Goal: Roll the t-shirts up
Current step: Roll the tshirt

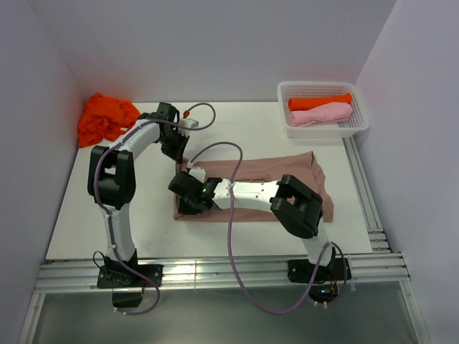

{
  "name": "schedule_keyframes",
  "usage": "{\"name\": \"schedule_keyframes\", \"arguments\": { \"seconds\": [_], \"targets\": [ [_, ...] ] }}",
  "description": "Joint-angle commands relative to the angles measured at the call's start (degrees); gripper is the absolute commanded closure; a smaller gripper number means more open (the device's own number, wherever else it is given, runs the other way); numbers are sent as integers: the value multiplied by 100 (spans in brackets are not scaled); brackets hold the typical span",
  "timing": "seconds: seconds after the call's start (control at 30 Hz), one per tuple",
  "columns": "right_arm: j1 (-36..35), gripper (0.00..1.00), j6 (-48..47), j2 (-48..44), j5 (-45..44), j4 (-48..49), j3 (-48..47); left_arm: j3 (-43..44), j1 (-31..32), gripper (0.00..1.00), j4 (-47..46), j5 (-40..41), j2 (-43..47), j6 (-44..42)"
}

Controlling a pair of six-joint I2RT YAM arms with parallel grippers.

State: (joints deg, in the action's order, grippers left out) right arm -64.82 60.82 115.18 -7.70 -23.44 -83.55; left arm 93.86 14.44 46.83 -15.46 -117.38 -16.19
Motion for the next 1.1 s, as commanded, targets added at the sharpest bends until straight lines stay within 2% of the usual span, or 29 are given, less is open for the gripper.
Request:
{"name": "schedule_keyframes", "arguments": {
  "seconds": [0.0, 0.1, 0.33, 0.6, 0.83, 1.07],
  "targets": [
    [22, 100, 193, -329, -117, 340, 163, 255, 129, 87, 11, 149, -92, 133],
    [57, 100, 246, -373, -126, 463, 330, 290, 209, 82, 28, 184, -145, 168],
    [74, 100, 387, -575, -179, 709, 786, 325, 305, 61, 72, 175, -162, 247],
    [118, 100, 563, -768, -144, 1210, 1244, 396, 323, 53, 142, -61, -110, 291],
    [206, 100, 686, -909, -21, 1789, 1710, 667, 236, 41, 309, -482, 66, 265],
    [294, 100, 765, -936, 155, 2265, 2009, 748, -116, 40, 459, -826, 49, 177]
  ]
}}
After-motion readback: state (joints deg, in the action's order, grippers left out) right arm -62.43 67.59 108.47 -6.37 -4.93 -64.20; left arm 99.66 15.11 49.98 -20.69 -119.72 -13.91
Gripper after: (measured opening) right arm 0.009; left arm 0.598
